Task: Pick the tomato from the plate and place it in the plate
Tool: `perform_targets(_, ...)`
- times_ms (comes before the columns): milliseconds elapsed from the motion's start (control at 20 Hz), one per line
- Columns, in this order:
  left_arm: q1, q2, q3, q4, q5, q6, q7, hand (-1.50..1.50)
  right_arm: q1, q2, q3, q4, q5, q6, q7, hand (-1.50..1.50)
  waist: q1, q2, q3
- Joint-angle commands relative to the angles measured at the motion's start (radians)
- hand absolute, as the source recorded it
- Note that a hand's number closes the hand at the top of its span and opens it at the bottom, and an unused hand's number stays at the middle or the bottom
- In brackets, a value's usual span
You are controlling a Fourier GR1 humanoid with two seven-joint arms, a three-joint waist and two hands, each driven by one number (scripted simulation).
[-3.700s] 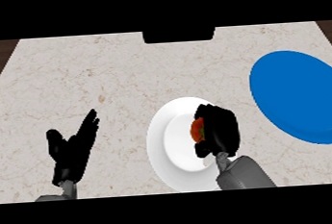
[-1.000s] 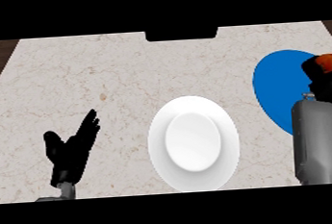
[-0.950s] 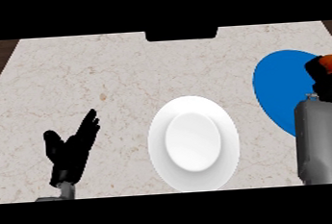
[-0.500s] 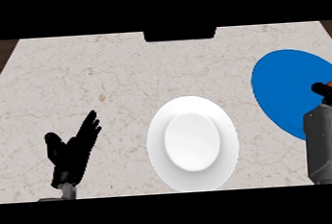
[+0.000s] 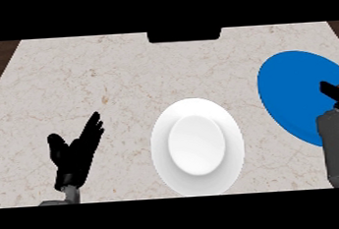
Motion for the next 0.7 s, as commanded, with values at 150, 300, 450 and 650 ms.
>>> perform_targets(150, 0.052, 0.005, 0.002, 0.027, 0.002, -0.021, -0.022, 0.0, 0.056, 0.011, 0.05, -0.151, -0.266, -0.177, -0.167, -1.5, -0.009, -0.002, -0.005)
perform_targets(300, 0.035, -0.005, 0.015, 0.054, -0.007, -0.002, -0.037, 0.0, 0.153, 0.066, 0.106, -0.336, -0.399, -0.123, -0.2, -1.5, -0.027, -0.008, -0.006)
perform_targets(450, 0.022, 0.0, 0.008, 0.024, -0.01, -0.007, 0.0, 0.0, 0.301, 0.175, 0.213, -0.506, -0.502, -0.113, -0.262, -1.5, -0.026, -0.008, -0.006)
perform_targets(650, -0.001, 0.004, 0.015, 0.015, -0.021, 0.007, 0.027, 0.0, 0.466, 0.224, 0.395, -0.665, -0.602, -0.144, -0.288, -1.5, -0.021, -0.006, -0.006)
